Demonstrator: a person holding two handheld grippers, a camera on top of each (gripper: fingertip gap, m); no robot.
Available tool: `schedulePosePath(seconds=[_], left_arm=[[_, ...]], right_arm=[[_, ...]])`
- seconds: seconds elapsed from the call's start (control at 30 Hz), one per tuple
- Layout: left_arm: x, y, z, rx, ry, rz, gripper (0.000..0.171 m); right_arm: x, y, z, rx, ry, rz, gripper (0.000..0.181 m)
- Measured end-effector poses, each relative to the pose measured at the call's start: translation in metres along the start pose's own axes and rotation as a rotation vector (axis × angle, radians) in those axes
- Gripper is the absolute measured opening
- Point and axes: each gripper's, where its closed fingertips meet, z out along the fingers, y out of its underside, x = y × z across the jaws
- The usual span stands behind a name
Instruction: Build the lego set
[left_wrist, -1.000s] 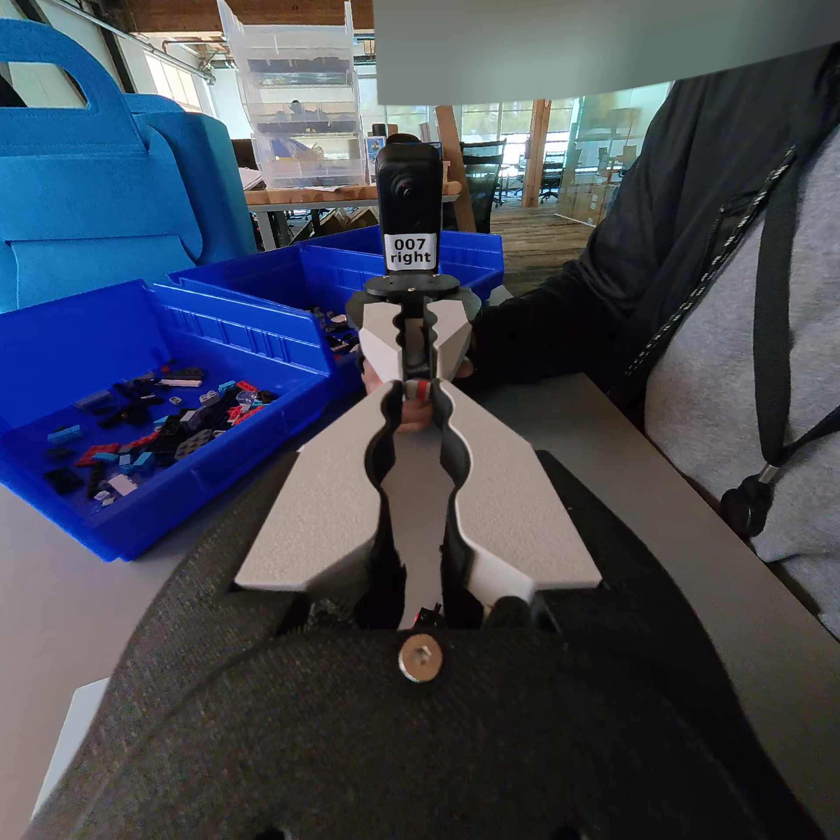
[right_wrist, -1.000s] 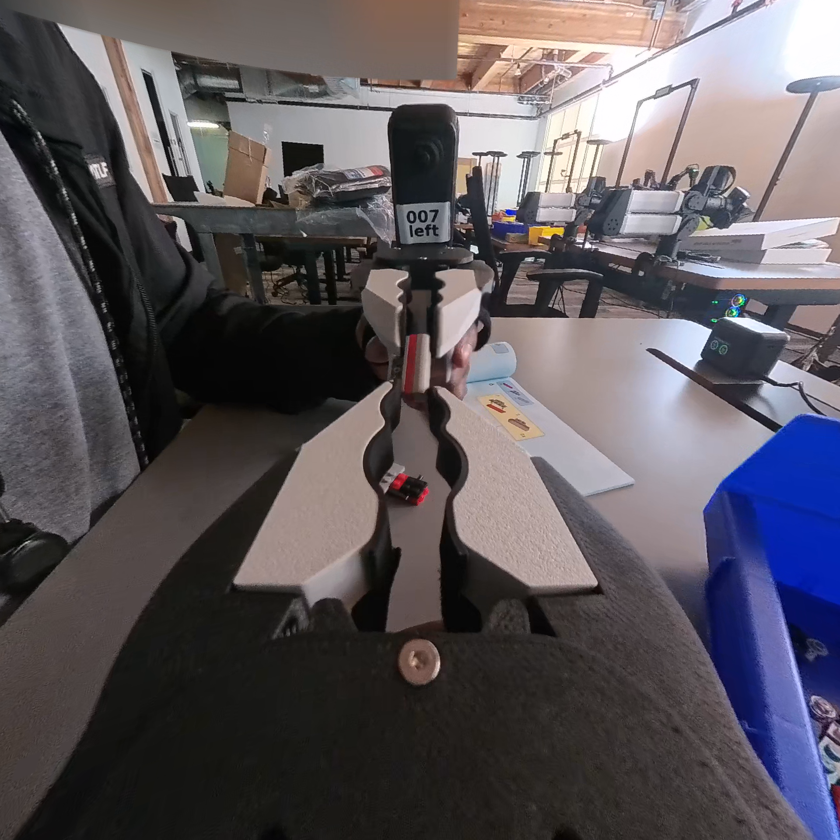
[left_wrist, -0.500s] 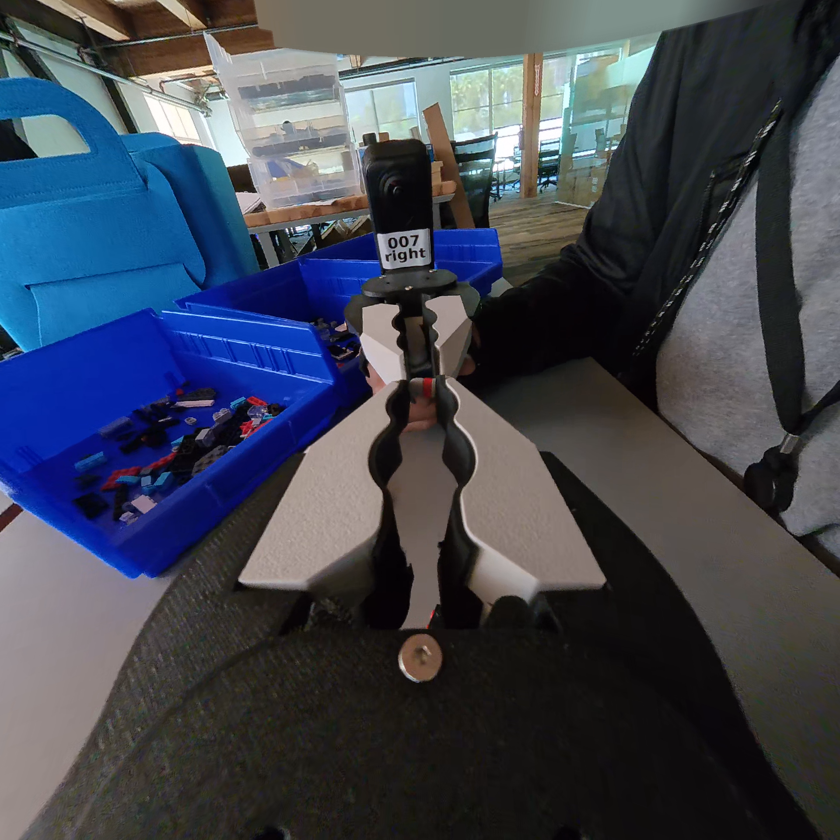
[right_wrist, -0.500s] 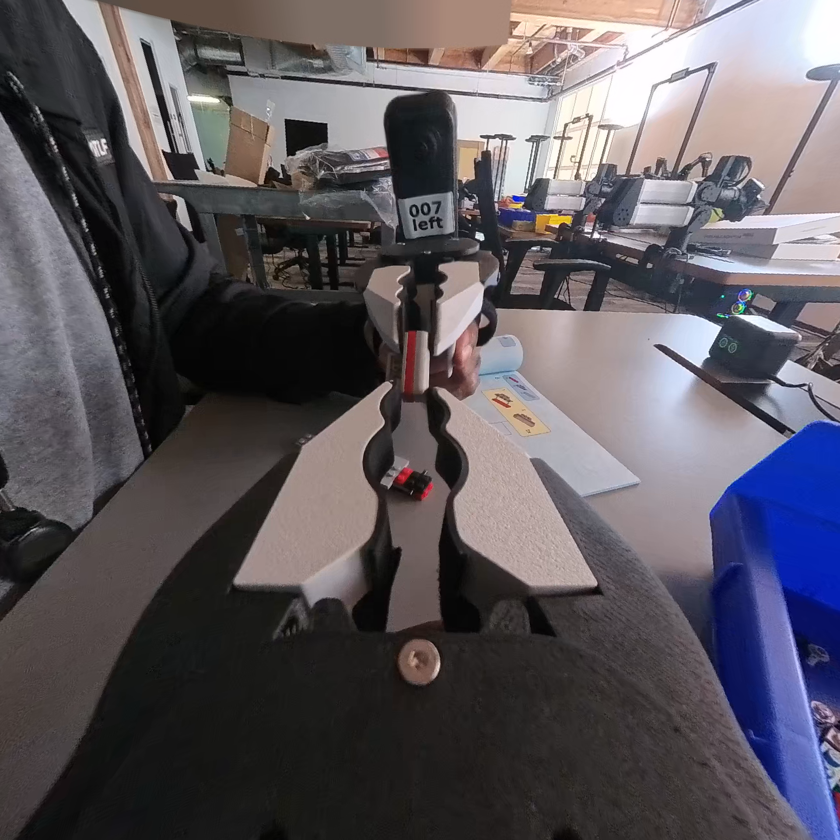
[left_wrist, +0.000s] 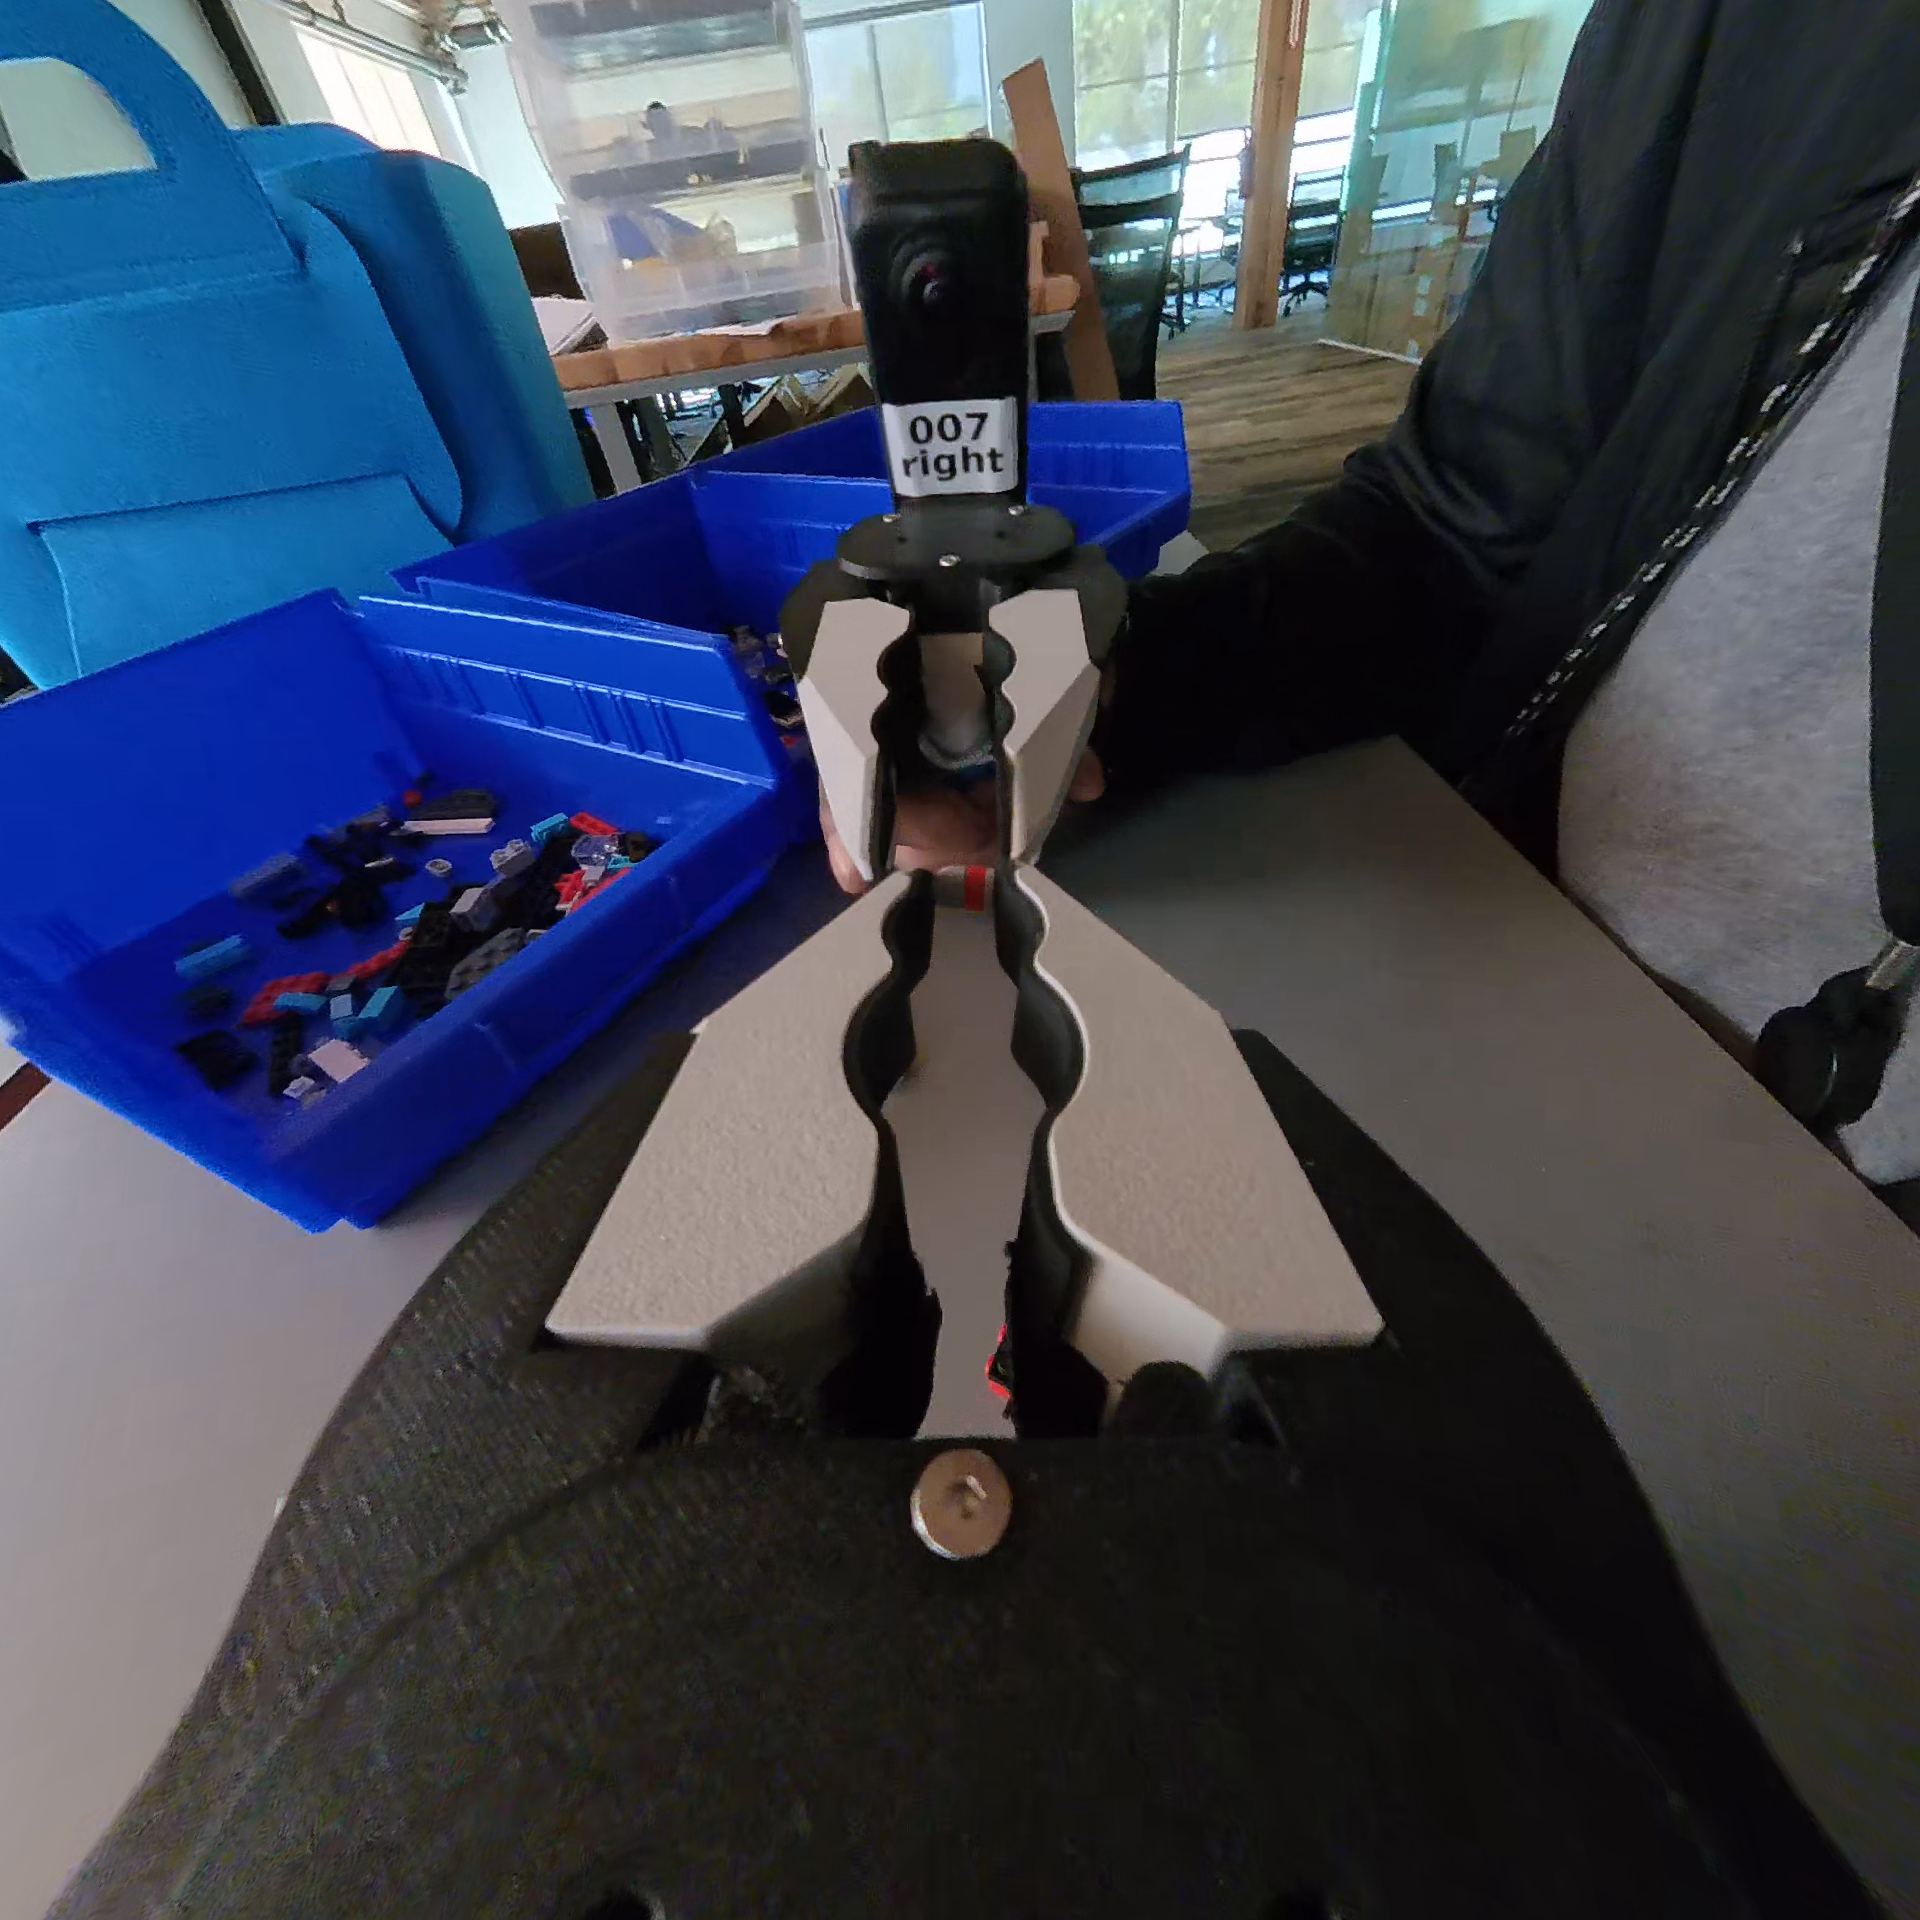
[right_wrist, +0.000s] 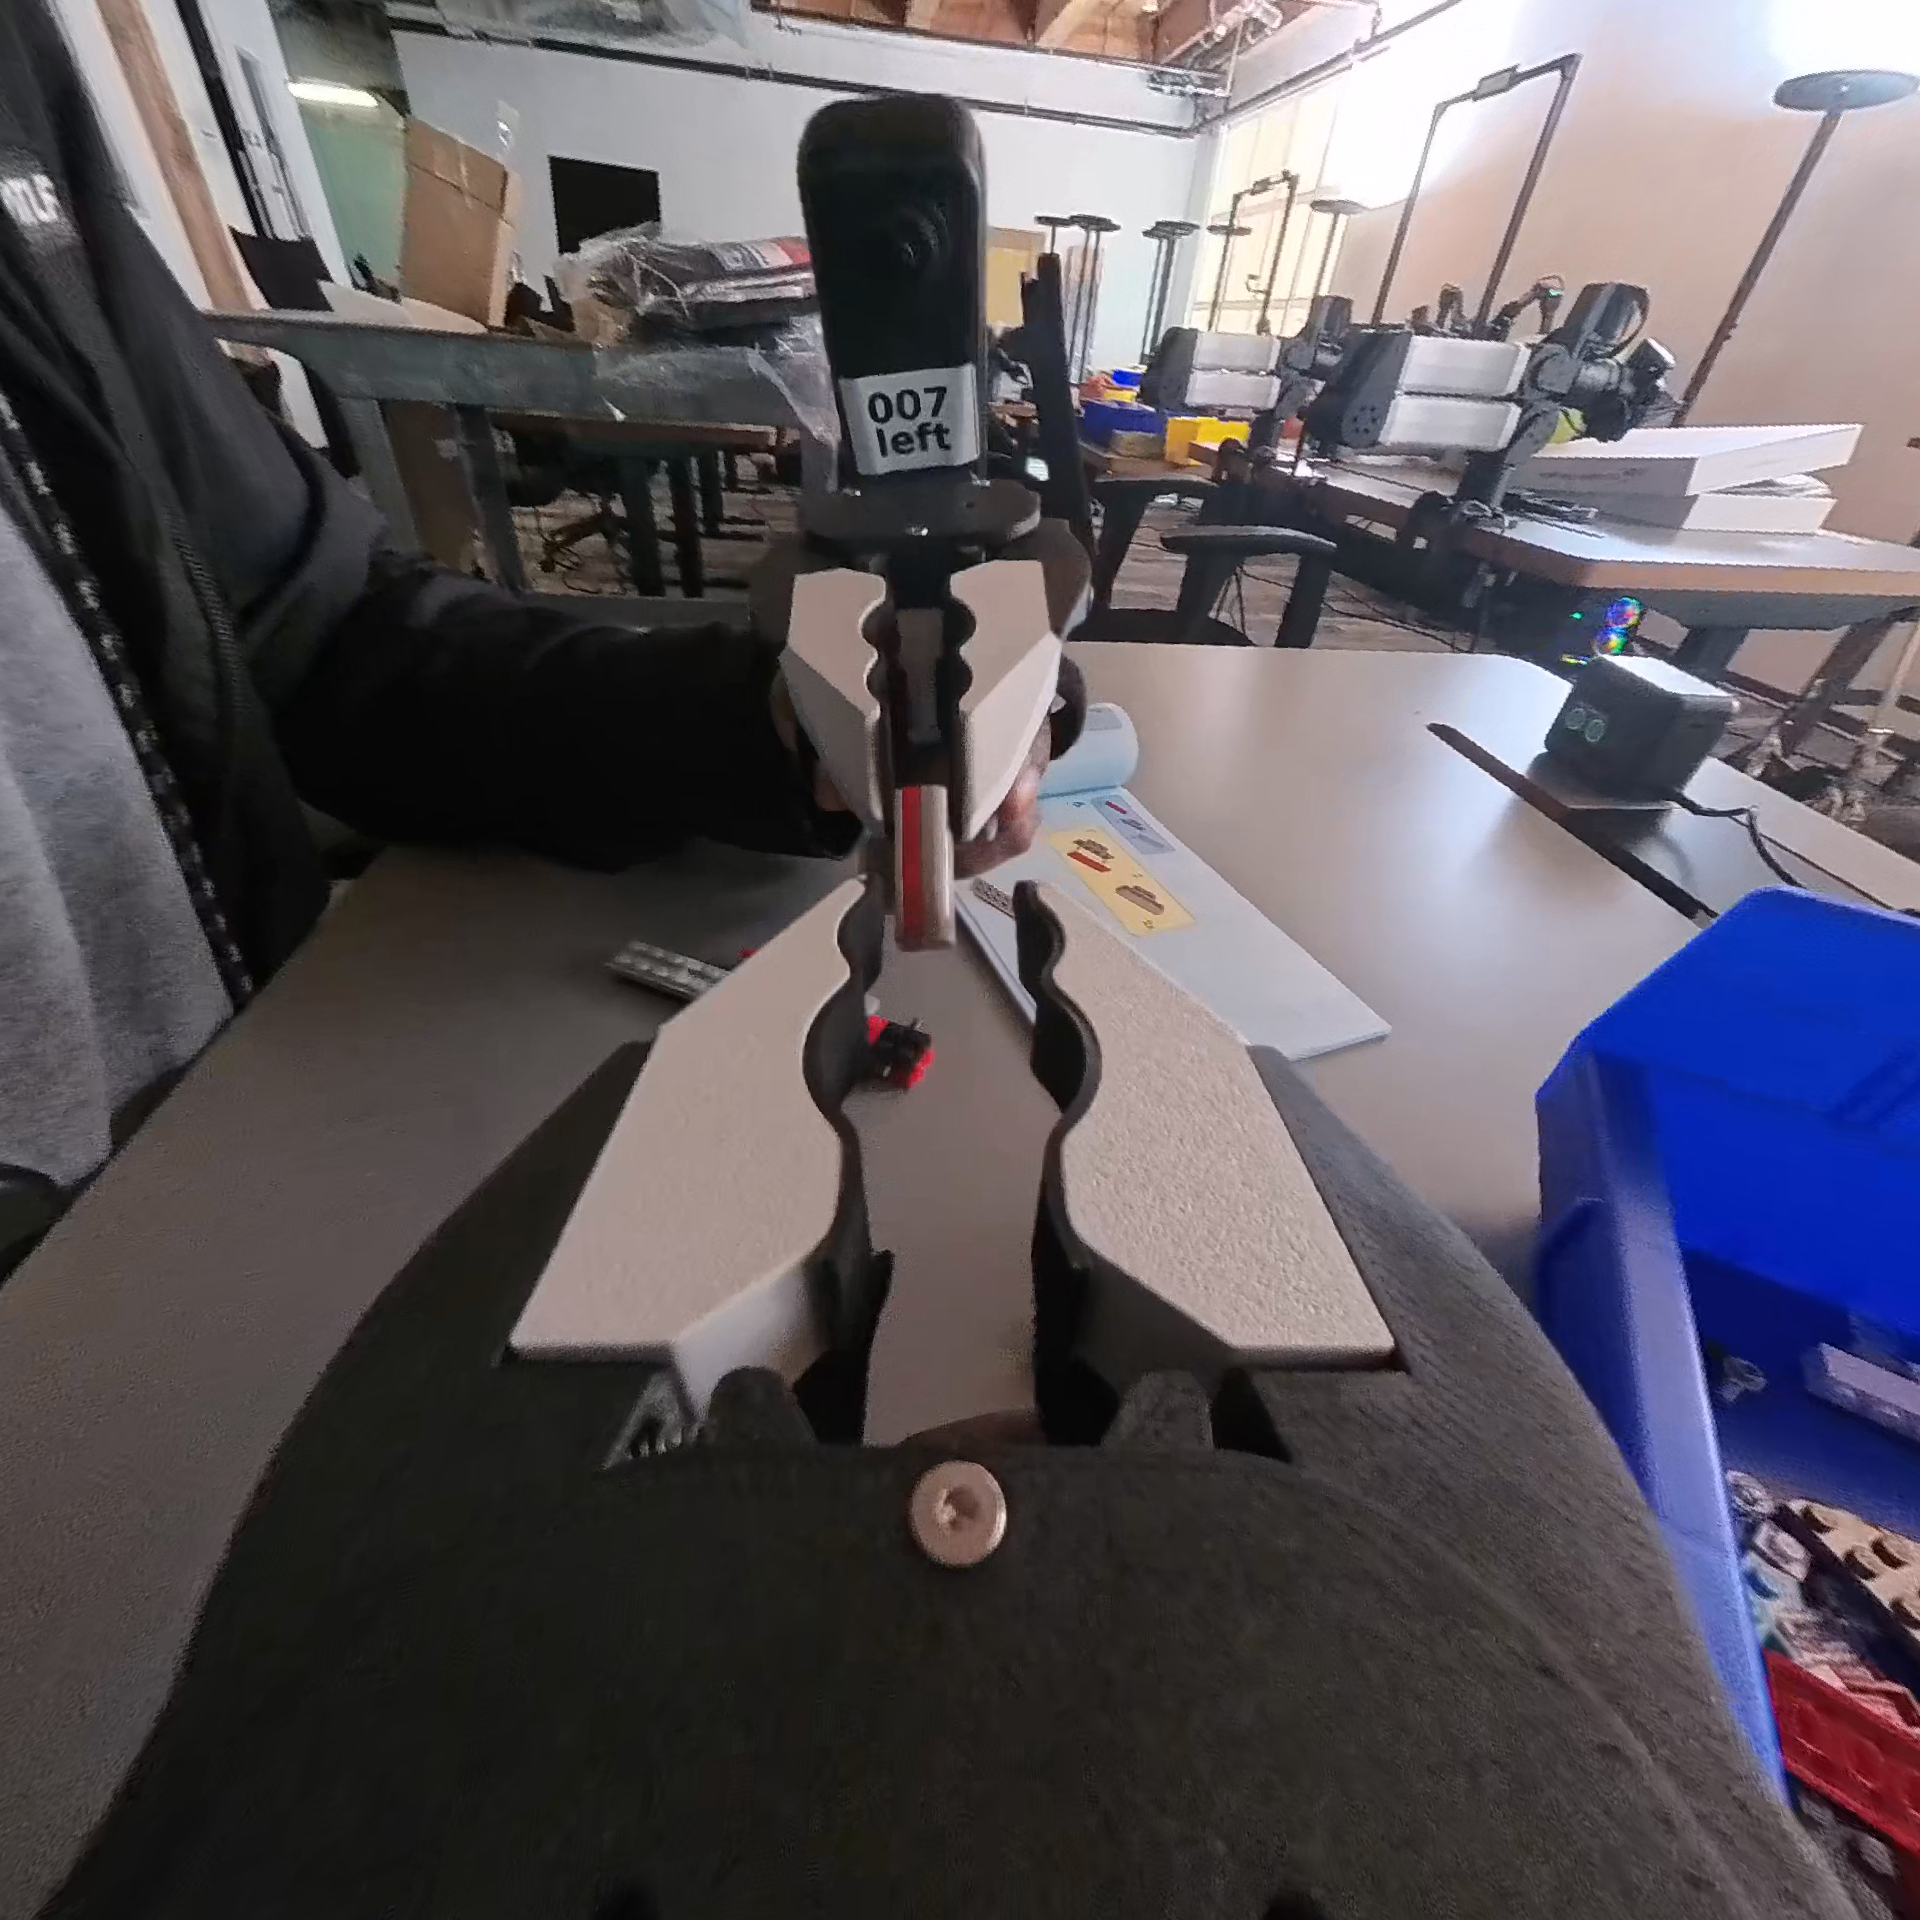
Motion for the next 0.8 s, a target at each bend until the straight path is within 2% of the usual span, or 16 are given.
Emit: schedulePosePath(seconds=[0.17, 0.27, 0.57, 0.7, 0.8], left_arm=[[0.002, 0.002, 0.001, -0.017, 0.004, 0.023, 0.011], [0.004, 0.002, 0.003, -0.018, 0.013, 0.035, 0.010], [0.005, 0.003, 0.003, -0.018, 0.028, 0.015, 0.011], [-0.006, 0.031, 0.004, -0.159, -0.006, -0.062, 0.011], [-0.012, 0.061, 0.003, -0.322, -0.036, -0.087, 0.011]], right_arm=[[-0.008, -0.001, 0.001, 0.008, -0.053, 0.035, 0.024], [-0.009, 0.002, 0.004, -0.005, -0.056, 0.039, 0.015], [-0.011, 0.004, 0.005, -0.024, -0.054, 0.015, 0.014], [0.002, 0.025, 0.005, -0.155, 0.016, 0.023, 0.015], [0.018, 0.045, -0.003, -0.264, 0.087, 0.059, 0.042]])
